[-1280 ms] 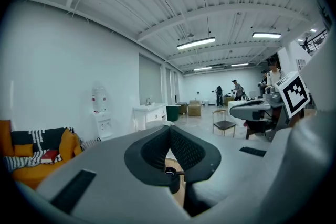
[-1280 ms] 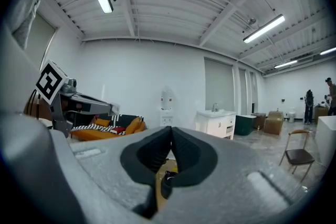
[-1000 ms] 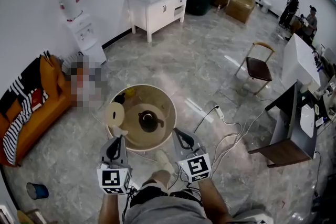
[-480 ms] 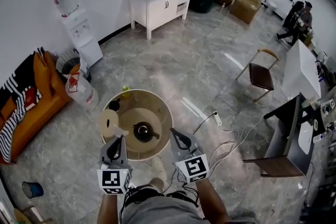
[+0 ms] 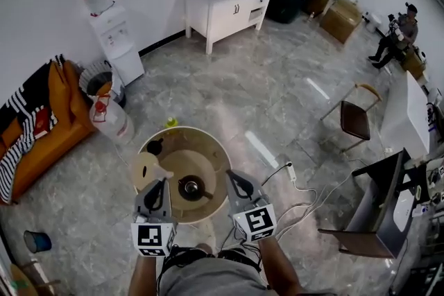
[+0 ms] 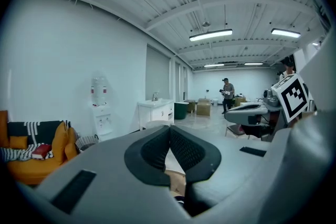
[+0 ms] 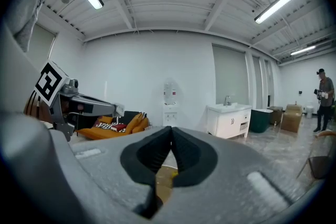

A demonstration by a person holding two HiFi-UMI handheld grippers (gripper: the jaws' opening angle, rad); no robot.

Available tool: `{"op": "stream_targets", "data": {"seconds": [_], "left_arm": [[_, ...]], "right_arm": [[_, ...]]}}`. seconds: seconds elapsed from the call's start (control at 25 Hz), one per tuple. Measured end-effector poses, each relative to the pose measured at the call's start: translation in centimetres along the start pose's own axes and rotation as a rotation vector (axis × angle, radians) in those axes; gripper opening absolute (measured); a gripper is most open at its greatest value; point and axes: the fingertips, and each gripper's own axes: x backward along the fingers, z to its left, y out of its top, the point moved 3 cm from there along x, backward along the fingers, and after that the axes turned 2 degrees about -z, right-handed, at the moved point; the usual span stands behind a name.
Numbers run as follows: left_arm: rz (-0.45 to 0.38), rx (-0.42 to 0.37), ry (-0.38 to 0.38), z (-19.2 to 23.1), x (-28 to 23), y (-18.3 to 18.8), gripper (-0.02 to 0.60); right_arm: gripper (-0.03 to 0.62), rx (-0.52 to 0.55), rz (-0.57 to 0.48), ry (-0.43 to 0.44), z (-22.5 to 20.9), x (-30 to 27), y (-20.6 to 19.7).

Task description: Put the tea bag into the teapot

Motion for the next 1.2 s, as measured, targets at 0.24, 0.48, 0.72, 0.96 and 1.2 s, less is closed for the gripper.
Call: {"op": "stream_targets", "data": {"seconds": [0.24, 0.48, 0.72, 0.96, 1.2], "left_arm": [[0.006, 0.009, 0.043, 2.0, -2.4, 0.2, 0.015], [0.014, 0.024, 0.093, 4.0, -2.4, 0.1, 0.015], [0.024, 0.045, 0.133, 4.7, -2.0, -0.6, 0.016], [0.055, 0.082, 0.187, 4.2, -1.8, -2.2, 0.015], [0.093, 0.119, 0.24, 2.7, -3.3, -3.9, 0.016]], "right_arm": [[-0.002, 0.002, -0.001, 0.054, -1.1, -4.4, 0.6], [-0.002, 0.01, -0.005, 0.118, 0.1, -7.6, 1.4], [-0.002, 0.019, 0.011, 0.159, 0.8, -8.9, 1.1], [-0.002, 0.023, 0.042, 0.234, 1.2, -9.5, 0.0], [-0.002, 0.014, 0.081, 0.317, -0.1, -10.8, -2.1]]}}
